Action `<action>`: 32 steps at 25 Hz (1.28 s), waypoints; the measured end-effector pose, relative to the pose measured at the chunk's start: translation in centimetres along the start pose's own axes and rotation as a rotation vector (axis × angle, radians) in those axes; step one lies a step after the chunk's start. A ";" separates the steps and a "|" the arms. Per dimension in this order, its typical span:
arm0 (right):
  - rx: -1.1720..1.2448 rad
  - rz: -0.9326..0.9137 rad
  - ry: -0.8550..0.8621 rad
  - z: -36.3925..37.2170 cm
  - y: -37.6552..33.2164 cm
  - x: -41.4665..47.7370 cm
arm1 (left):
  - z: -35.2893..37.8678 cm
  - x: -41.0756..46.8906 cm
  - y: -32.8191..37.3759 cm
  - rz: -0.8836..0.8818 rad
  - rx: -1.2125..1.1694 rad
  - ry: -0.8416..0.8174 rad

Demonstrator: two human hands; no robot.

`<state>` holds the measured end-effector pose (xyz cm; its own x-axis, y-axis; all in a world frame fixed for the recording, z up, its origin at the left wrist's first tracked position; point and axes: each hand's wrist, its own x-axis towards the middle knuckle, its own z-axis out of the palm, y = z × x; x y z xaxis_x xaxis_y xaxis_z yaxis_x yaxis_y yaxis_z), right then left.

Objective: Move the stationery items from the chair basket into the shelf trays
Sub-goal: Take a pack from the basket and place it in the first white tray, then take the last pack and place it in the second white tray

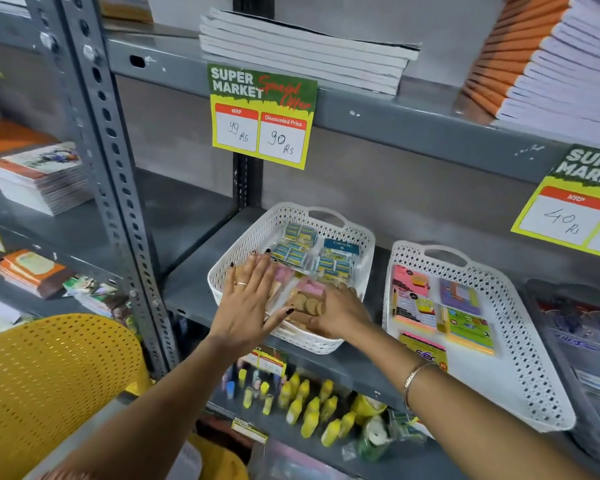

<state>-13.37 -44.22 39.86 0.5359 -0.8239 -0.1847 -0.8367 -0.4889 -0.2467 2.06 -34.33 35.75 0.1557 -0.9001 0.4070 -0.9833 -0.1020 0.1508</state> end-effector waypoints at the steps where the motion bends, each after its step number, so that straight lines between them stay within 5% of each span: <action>1: -0.014 0.000 -0.005 0.2 0.0 0.1 | 0.1 0.0 0.0 -0.001 -0.004 0.004; 14: -0.168 -0.008 -0.192 -1.0 -0.9 -0.3 | 0.4 0.1 -0.3 -0.028 0.037 -0.071; 19: -0.067 -0.036 0.058 -4.2 -3.5 -1.1 | -0.6 -1.4 -0.6 -0.079 -0.101 0.033; 23: -0.021 -0.265 0.391 -5.3 -8.4 -3.0 | -1.4 -5.6 -3.8 -0.344 -0.159 0.220; 25: 0.059 -0.470 0.406 -2.7 -12.9 -4.5 | -1.1 -10.8 -6.9 -0.541 -0.106 0.237; 32: -0.104 -0.870 -0.111 18.8 -22.7 -5.8 | 4.5 -32.4 -12.5 -1.014 0.038 0.038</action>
<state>4.63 -22.90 28.61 0.9910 -0.1173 -0.0642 -0.1300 -0.9580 -0.2556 8.86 -5.82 16.61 0.9207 -0.3673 0.1317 -0.3879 -0.8244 0.4123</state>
